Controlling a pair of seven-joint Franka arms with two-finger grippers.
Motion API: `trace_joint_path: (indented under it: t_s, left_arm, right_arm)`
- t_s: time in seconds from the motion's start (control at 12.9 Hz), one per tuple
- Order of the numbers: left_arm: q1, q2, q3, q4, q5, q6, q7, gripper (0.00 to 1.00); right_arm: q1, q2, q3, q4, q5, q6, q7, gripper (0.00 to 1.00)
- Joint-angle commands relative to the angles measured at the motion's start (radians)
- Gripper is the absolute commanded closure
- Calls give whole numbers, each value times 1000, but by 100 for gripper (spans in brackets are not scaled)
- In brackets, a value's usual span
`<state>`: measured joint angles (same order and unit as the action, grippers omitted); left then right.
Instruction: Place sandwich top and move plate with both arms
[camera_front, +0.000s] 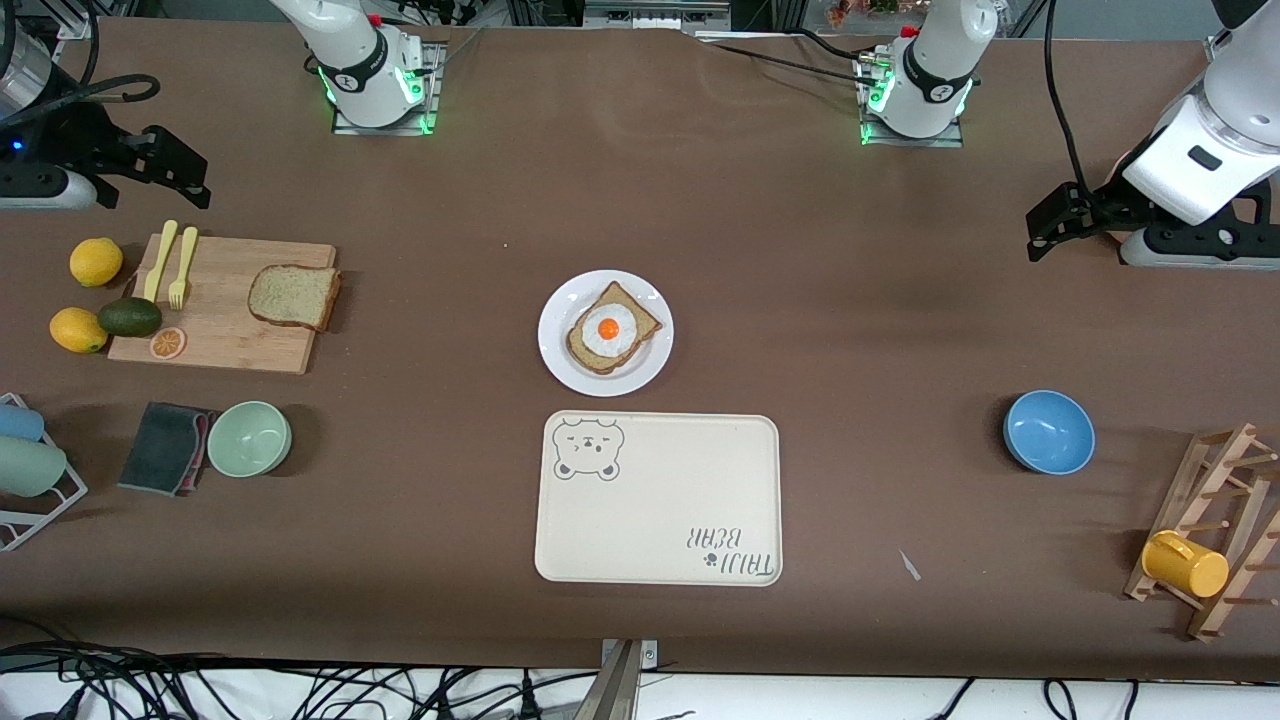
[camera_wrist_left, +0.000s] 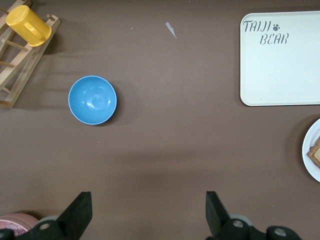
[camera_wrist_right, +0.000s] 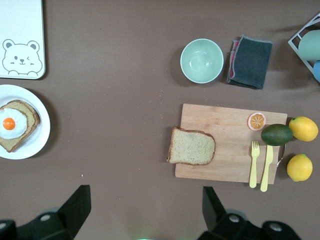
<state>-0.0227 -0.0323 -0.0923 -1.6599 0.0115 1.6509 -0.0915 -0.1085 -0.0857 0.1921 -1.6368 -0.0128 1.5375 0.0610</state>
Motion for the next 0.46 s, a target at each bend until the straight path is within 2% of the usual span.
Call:
trace_joint_path:
  t_s: [0.0, 0.39]
  left_arm:
    - [4, 11, -1, 28, -31, -19, 6, 0]
    - [4, 11, -1, 28, -31, -19, 6, 0]
  right_arm:
    - [-25, -3, 15, 5, 23, -13, -17, 2]
    - [-28, 0, 15, 5, 28, -10, -7, 1]
